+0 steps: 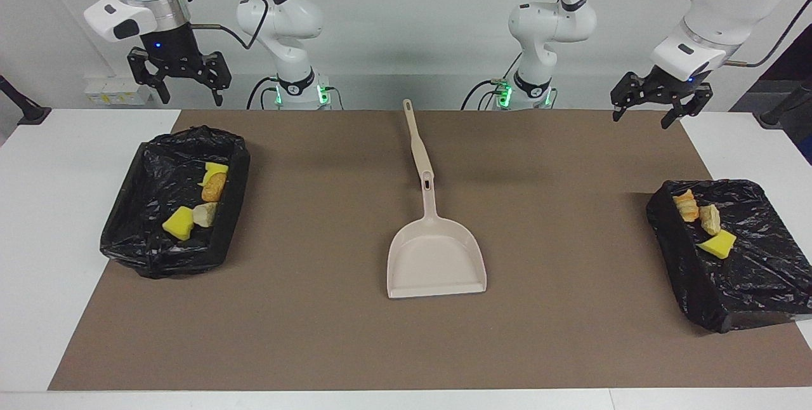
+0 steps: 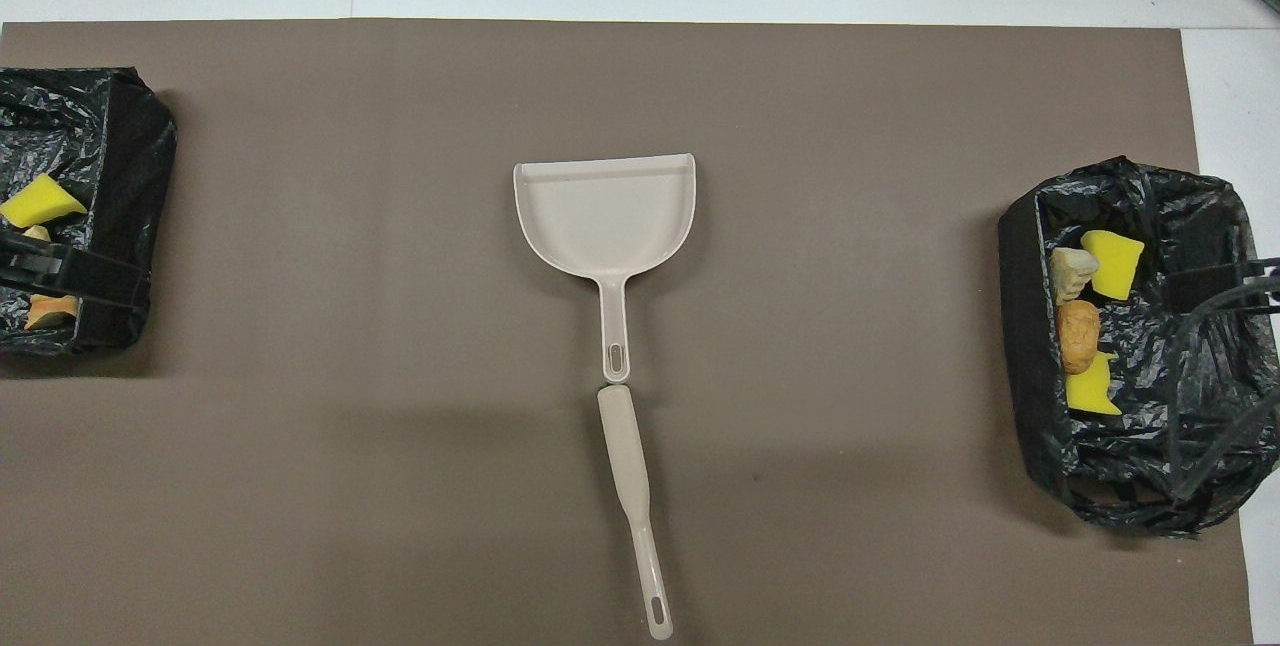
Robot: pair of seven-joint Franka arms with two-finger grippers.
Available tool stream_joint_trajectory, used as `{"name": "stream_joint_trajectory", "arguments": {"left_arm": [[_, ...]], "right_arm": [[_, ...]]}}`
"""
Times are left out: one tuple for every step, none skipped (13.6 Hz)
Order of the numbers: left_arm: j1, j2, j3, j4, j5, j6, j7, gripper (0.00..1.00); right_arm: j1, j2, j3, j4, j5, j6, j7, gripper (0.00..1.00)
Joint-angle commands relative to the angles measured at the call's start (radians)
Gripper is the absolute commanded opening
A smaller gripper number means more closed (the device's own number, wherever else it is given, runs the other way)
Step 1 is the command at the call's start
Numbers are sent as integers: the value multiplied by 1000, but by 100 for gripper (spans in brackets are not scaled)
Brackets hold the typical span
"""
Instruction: Sweep and dump trash in bin
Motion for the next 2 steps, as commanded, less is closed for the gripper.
{"name": "stream_joint_trajectory", "arguments": {"left_arm": [[10,-20,-8,-28,5,24,11,100],[10,-20,-8,-28,5,24,14,100]], "right_arm": [[4,10,-21,14,4,-19,17,100],[6,11,-23,14,4,-19,17,100]]}}
